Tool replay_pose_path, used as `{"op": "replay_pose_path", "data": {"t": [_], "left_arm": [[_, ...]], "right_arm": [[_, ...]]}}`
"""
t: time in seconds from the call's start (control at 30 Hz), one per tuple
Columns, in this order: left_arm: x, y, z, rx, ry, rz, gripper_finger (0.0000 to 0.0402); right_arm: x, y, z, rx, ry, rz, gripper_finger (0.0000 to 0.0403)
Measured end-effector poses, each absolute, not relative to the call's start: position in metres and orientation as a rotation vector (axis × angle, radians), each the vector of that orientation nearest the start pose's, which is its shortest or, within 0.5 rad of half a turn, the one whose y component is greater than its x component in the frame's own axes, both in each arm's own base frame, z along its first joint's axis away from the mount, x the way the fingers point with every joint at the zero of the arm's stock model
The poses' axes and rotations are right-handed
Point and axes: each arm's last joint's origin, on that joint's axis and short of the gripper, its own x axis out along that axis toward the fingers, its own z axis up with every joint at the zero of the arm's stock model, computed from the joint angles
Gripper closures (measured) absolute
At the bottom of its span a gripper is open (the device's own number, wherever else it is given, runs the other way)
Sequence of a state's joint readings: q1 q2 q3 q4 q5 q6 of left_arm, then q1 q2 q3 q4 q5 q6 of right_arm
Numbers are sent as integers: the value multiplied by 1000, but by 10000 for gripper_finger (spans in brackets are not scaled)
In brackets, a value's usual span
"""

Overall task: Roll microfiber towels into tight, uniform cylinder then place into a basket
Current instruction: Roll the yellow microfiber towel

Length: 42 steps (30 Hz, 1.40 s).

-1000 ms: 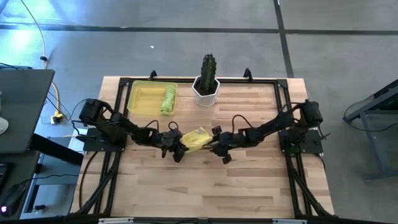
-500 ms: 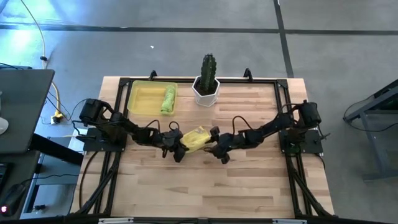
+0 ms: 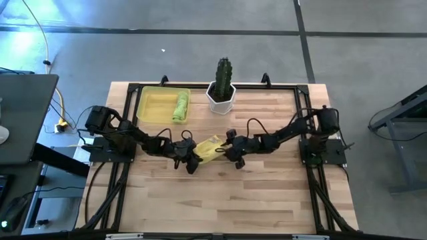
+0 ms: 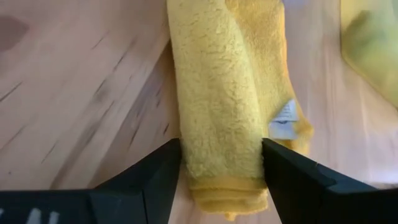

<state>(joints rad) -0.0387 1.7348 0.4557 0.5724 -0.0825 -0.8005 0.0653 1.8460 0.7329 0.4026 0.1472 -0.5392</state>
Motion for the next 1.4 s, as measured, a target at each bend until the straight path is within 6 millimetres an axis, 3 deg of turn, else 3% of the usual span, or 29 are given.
{"op": "replay_pose_path", "data": {"t": [0.3, 0.47, 0.7, 0.93, 1.2, 1.4], "left_arm": [[265, -8, 86, -735, 647, 294, 391], [263, -9, 97, -766, 628, 266, 388], [261, -9, 110, -745, 605, 247, 351], [257, -9, 117, -635, 623, 222, 321], [255, -10, 140, -433, 532, 158, 314], [254, -24, 147, -292, 482, 188, 314]], "right_arm": [[328, 14, 91, -526, 740, 92, 204], [326, 9, 88, -434, 763, 120, 270], [325, 8, 87, -273, 778, 89, 388], [324, 4, 86, 5, 784, 176, 387], [327, -4, 90, 388, 849, 308, 397], [339, -7, 101, 484, 938, 265, 396]]}}
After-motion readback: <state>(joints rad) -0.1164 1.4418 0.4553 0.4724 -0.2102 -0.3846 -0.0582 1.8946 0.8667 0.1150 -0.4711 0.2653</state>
